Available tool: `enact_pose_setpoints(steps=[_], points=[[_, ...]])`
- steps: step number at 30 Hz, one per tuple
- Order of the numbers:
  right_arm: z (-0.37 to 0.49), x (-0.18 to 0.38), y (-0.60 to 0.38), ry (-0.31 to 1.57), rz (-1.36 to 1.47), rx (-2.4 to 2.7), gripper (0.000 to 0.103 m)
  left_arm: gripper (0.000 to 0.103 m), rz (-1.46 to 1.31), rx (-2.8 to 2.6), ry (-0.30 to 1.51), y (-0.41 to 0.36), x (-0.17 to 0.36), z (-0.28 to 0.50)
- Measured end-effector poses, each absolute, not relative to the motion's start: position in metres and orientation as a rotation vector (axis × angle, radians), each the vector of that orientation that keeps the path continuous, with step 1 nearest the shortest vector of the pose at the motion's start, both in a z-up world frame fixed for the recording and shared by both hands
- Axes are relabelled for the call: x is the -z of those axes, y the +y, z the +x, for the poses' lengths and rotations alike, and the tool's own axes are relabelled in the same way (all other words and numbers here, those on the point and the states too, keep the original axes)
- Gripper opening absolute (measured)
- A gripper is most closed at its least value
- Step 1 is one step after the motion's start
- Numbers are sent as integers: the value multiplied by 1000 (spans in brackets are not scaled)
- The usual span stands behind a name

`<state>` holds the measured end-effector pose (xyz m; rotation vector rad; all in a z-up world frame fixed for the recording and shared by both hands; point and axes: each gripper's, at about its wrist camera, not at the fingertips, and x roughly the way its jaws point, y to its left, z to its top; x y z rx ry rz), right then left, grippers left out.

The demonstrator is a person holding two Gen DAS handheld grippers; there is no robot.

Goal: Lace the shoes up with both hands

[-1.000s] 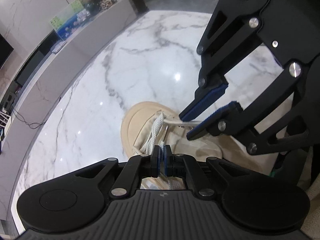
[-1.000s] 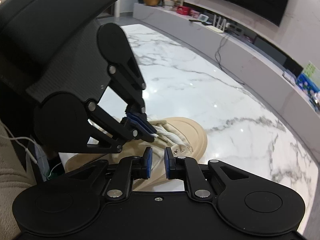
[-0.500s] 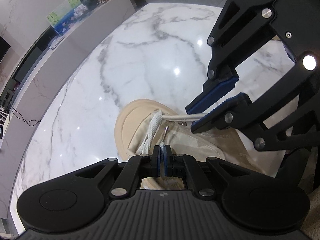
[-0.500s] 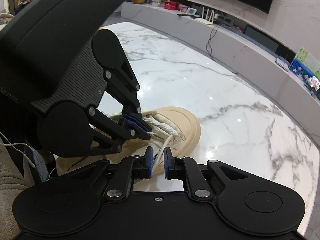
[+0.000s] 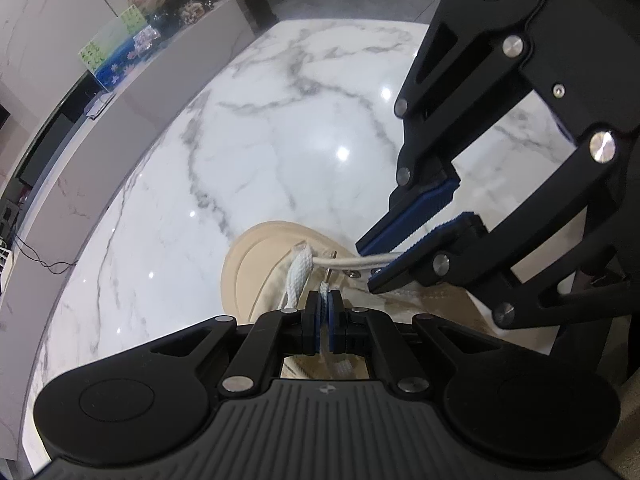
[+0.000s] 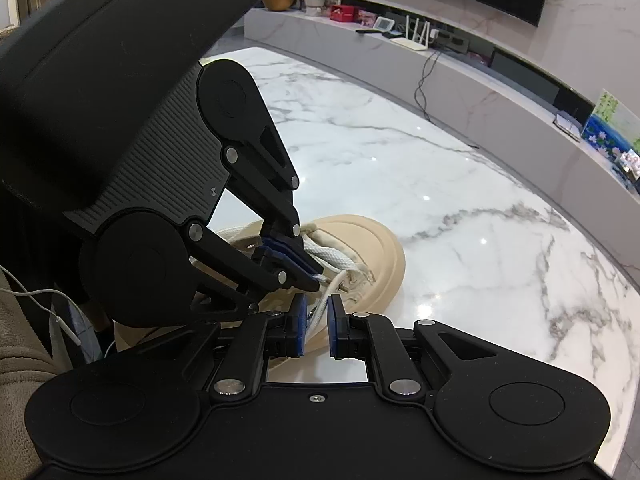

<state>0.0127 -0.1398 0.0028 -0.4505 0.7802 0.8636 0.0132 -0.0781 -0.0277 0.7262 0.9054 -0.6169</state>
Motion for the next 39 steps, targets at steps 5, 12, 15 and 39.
enact_pose_setpoints(steps=[5, 12, 15, 39], points=[[11, -10, -143, 772, -475, -891, 10, 3, 741, 628, 893, -80, 27, 14], [18, -20, -151, 739, -562, -909, 10, 3, 776, 649, 875, -83, 27, 15], [24, -13, -146, 741, -640, -928, 10, 3, 790, 662, 864, -84, 28, 15], [27, 29, -121, 700, -894, -1068, 1, 13, 805, 700, 804, -79, 31, 20]])
